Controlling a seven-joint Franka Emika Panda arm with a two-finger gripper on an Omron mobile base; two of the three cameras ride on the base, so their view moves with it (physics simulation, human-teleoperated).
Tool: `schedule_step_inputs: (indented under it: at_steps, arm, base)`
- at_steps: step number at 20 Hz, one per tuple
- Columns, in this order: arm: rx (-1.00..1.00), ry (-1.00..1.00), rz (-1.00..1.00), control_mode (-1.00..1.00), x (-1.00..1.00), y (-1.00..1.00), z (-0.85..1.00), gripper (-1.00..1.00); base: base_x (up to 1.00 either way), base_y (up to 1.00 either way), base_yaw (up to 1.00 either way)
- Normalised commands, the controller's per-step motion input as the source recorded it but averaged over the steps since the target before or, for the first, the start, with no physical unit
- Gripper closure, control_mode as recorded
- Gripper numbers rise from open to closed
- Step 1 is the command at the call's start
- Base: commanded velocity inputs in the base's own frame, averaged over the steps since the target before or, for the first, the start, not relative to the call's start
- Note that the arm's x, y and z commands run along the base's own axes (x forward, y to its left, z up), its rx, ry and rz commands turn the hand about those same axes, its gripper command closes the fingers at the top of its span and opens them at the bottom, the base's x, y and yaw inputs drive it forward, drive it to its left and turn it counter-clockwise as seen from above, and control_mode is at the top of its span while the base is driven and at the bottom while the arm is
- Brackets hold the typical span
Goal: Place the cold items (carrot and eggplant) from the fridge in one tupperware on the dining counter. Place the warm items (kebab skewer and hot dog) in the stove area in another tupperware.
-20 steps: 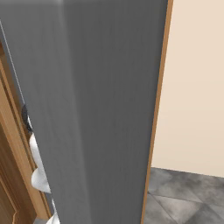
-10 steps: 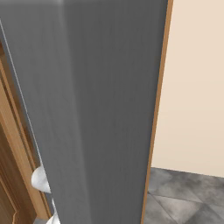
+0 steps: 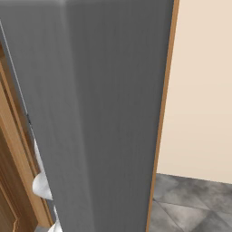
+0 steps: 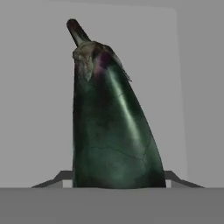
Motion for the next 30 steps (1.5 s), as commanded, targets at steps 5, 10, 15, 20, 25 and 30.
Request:
schedule_step_inputs:
  at_steps: [5, 10, 15, 20, 25, 30]
  arm:
    - [0.11, -0.19, 0.00, -1.00, -0.93, 0.00, 0.08, 1.00]
    - [0.09, 0.00, 0.00, -1.00, -0.86, 0.05, 0.53, 1.00]
    - [0.01, 0.10, 0.00, -1.00, -0.56, 0.17, 0.78, 1.00]
    - [0.00, 0.09, 0.00, -1.00, -0.70, 0.11, 0.61, 1.00]
    - [0.00, 0.03, 0.00, -1.00, -0.90, 0.01, 0.60, 1.00]
    - [0.00, 0.04, 0.00, -1.00, -0.84, 0.09, 0.59, 1.00]
  base:
    - [0.00, 0.00, 0.00]
    - [0.00, 0.00, 0.00]
    - [0.00, 0.00, 0.00]
    - [0.00, 0.00, 0.00]
    - [0.00, 0.00, 0.00]
    - [0.00, 0.00, 0.00]
